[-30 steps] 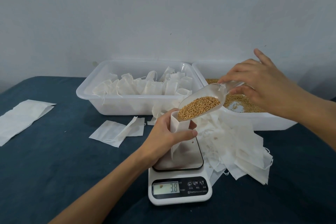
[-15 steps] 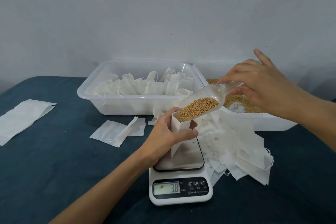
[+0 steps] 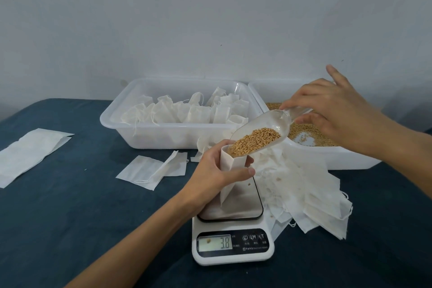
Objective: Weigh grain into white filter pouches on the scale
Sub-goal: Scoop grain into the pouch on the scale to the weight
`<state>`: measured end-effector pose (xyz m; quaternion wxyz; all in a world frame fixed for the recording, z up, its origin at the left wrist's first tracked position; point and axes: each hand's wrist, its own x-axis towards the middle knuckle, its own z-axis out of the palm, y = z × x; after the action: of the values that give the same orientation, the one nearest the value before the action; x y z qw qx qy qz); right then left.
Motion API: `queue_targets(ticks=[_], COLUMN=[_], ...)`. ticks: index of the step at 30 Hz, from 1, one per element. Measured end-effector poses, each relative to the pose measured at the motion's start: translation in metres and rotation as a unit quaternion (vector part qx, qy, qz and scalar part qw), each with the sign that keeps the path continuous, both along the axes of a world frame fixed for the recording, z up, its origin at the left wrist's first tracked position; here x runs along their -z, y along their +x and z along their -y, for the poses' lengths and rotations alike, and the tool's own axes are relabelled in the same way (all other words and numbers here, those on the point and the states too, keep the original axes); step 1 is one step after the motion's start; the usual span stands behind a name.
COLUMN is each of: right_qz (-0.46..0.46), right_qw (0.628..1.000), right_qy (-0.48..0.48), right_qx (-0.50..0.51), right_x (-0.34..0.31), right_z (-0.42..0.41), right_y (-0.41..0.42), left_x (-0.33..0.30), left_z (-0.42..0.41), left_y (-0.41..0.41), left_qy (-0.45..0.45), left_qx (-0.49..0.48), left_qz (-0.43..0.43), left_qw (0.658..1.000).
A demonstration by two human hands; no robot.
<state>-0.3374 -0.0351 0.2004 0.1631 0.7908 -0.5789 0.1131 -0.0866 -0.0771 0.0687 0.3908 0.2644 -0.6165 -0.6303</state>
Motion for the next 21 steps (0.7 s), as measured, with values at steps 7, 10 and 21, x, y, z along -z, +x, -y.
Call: queue_targets(ticks=[7,10,21], right_qz=[-0.003,-0.003,-0.003], right_qw=[1.0,1.0,1.0], right_qy=[-0.004,-0.01,-0.016], right_qx=[-0.003,-0.008,-0.007], right_x=[0.0002,0.0011,0.0007], right_z=[0.0006,0.0007,0.0008], right_y=[-0.0003,-0.0003,0.0013], left_x=[-0.0004,-0.0005,-0.0007], left_z=[0.0003,0.0003,-0.0001], left_y=[0.0001,0.0002,-0.0003], left_qy=[0.006,0.008,0.019], left_qx=[-0.002,-0.001,-0.007], left_qz=[0.001,-0.002,-0.01], left_qw=[1.0,1.0,1.0])
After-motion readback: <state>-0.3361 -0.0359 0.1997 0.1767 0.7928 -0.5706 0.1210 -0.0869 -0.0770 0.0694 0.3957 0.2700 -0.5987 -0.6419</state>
